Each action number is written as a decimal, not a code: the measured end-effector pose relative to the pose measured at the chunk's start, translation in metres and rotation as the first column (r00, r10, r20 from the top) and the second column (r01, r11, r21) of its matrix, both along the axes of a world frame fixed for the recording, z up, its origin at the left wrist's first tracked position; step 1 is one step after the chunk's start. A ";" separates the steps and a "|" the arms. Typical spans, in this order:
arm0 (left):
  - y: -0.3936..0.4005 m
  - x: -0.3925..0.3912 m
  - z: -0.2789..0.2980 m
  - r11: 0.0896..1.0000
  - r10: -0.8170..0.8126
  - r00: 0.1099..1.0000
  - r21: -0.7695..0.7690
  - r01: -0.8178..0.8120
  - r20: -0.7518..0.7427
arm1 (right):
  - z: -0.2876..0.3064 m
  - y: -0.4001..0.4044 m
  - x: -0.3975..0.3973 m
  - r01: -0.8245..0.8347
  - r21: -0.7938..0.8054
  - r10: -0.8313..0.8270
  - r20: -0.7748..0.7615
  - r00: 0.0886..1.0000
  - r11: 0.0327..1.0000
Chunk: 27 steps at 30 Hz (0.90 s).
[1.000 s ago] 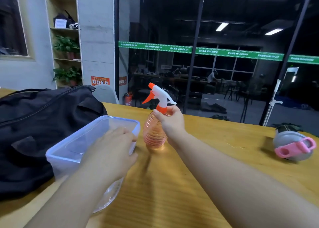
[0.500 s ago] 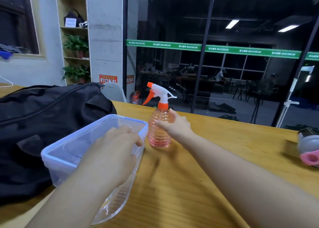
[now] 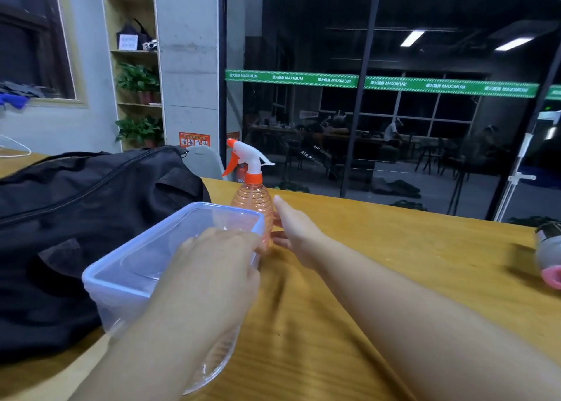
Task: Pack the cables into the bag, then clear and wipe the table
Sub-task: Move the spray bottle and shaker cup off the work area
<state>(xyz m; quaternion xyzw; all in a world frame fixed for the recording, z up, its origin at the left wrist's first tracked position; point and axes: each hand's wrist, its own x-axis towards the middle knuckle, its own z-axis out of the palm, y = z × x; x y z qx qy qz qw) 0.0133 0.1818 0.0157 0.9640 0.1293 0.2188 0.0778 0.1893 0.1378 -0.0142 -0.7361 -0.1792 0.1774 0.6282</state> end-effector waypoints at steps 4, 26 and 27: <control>0.000 0.001 -0.001 1.000 -0.006 1.000 0.014 0.006 0.017 | 0.001 0.004 -0.007 -0.055 -0.019 0.054 -0.044 0.998 0.998; -0.041 0.013 -0.026 0.888 -0.459 0.822 0.176 0.424 0.338 | 0.001 -0.157 0.003 0.439 -0.225 -0.244 0.577 0.779 0.870; -0.044 0.016 -0.030 0.868 -0.496 0.806 0.200 0.454 0.324 | 0.000 -0.169 0.004 0.470 -0.255 -0.231 0.619 0.751 0.845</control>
